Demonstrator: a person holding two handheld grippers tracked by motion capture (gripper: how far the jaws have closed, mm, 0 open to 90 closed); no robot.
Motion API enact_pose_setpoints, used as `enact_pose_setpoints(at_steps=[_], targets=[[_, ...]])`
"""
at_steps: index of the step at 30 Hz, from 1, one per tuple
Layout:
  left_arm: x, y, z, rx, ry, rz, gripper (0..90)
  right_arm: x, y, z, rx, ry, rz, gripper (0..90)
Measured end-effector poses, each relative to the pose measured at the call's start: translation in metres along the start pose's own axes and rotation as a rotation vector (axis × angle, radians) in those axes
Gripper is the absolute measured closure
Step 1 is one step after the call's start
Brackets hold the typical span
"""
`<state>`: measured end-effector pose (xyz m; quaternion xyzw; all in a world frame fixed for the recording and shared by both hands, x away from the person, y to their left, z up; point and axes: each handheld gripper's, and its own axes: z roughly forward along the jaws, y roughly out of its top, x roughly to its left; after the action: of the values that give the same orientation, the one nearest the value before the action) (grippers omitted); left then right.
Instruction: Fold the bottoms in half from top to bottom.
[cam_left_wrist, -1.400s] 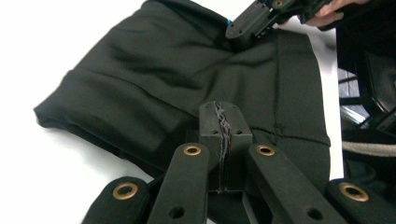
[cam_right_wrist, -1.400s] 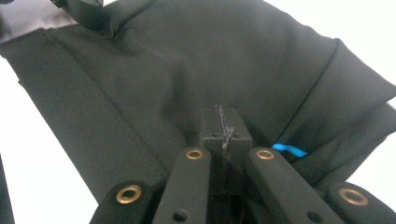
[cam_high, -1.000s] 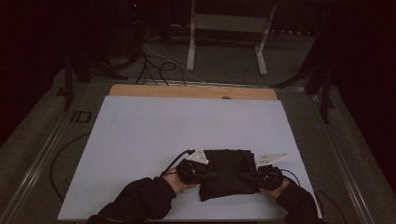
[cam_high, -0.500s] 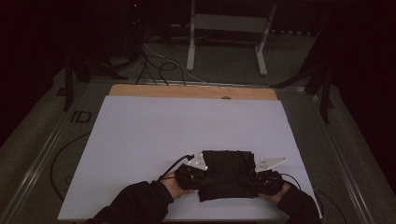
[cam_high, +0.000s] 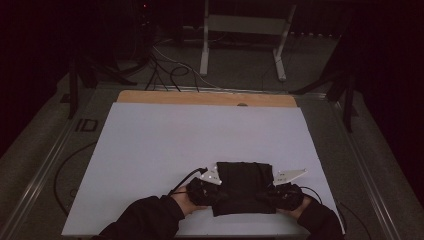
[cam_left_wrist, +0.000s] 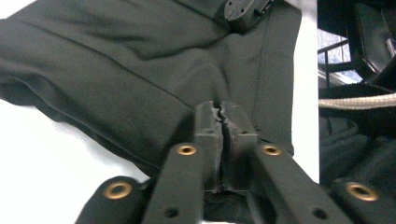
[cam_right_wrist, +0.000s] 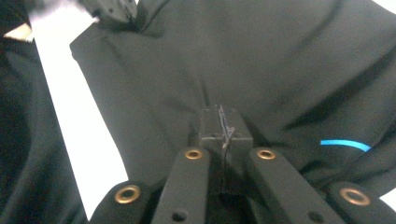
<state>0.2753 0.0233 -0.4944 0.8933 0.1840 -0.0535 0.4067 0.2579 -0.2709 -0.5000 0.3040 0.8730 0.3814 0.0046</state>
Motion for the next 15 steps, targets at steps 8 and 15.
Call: enact_pose_setpoints(at_steps=[8, 15], targets=[[0.002, 0.005, -0.005, -0.061, 0.021, 0.005, 67.0, -0.010, 0.009, -0.010, -0.044, -0.101, 0.004, 79.3], [0.003, 0.003, -0.001, -0.062, 0.014, 0.004, 65.5, -0.036, 0.016, -0.025, -0.097, -0.247, 0.081, 79.5]])
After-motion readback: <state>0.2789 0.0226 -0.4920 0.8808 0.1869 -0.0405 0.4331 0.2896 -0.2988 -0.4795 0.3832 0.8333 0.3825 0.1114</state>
